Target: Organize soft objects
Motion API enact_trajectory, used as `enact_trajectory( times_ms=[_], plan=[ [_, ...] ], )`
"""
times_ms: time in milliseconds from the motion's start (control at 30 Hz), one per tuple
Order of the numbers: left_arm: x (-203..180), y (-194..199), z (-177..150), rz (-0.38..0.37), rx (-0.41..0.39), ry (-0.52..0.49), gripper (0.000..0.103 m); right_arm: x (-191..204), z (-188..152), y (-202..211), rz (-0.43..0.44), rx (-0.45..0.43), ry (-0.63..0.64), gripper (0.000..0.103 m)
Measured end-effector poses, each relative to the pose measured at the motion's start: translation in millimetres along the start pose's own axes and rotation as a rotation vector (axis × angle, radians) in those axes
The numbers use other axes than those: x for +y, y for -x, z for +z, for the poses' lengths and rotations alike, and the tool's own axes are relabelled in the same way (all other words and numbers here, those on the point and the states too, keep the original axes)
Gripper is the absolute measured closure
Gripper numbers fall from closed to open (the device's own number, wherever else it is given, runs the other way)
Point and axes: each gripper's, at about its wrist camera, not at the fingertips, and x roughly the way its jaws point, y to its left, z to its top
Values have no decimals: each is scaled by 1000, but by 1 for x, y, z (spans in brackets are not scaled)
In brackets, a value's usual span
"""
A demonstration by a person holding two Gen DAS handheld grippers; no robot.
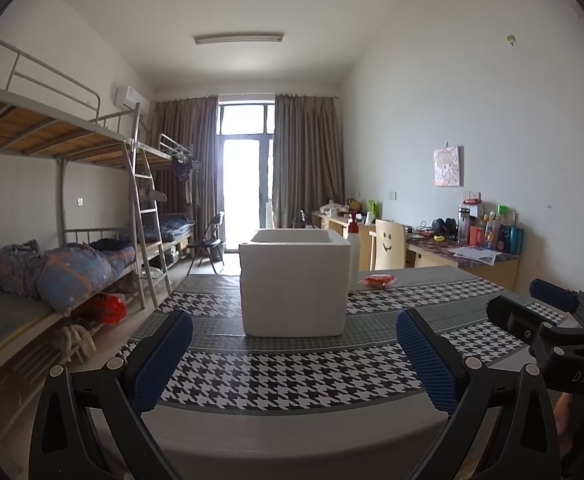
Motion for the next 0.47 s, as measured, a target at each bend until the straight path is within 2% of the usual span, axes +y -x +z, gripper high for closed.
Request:
enact_trajectory(
  times_ms=[467],
  plan=[
    [1, 1, 1, -8, 3, 0, 1, -2, 1, 0, -1, 5, -2, 1]
  ],
)
